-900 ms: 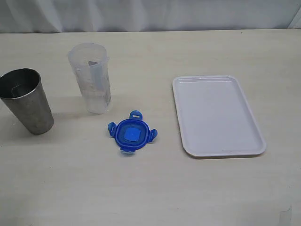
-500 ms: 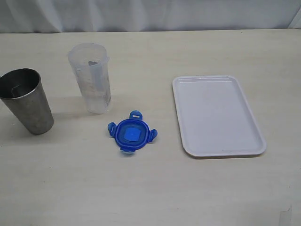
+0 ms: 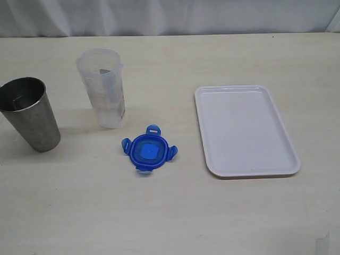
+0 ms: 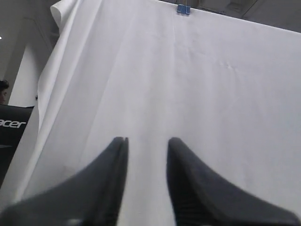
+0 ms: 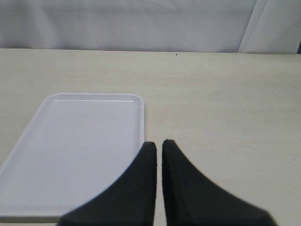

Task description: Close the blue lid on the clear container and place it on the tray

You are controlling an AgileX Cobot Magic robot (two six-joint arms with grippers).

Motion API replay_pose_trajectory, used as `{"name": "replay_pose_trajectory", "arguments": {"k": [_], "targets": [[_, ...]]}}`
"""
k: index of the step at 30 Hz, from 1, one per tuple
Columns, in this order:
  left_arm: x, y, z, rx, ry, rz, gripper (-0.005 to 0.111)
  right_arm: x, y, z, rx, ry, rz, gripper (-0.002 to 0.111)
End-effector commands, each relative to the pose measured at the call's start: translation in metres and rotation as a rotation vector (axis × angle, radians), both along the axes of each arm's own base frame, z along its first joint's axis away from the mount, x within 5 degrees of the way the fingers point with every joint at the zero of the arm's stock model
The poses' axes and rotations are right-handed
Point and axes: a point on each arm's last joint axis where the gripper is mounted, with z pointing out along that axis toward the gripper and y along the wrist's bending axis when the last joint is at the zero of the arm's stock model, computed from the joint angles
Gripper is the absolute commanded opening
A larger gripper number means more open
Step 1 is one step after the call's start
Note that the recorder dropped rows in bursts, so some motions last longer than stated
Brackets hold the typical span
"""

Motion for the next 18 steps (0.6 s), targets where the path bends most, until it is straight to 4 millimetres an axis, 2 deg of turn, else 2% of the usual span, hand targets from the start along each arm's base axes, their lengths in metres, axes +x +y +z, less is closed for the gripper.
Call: {"name": "replay_pose_trajectory", "arguments": {"k": [1,3,5,9,13,18], "targets": [[0.009,-0.002,0.012,0.029,0.002,-0.011,0.072,0.0,0.0,-0.001,-0.008,-0.003,-0.002,0.004],[0.013,-0.003,0.012,0.029,0.007,-0.014,0.093,0.0,0.0,-0.001,-0.008,-0.003,-0.002,0.004],[0.019,-0.003,0.01,0.029,0.034,-0.016,0.105,0.0,0.0,-0.001,-0.008,-0.003,-0.002,0.004],[0.028,-0.003,0.006,0.018,0.102,-0.023,0.105,0.0,0.0,-0.001,-0.008,-0.003,-0.002,0.004],[0.043,-0.002,-0.008,0.006,0.268,-0.023,0.105,0.0,0.0,-0.001,-0.008,-0.003,-0.002,0.004],[0.064,-0.007,-0.028,0.109,0.456,-0.03,0.105,0.0,0.0,-0.001,-0.008,-0.003,-0.002,0.004]]}}
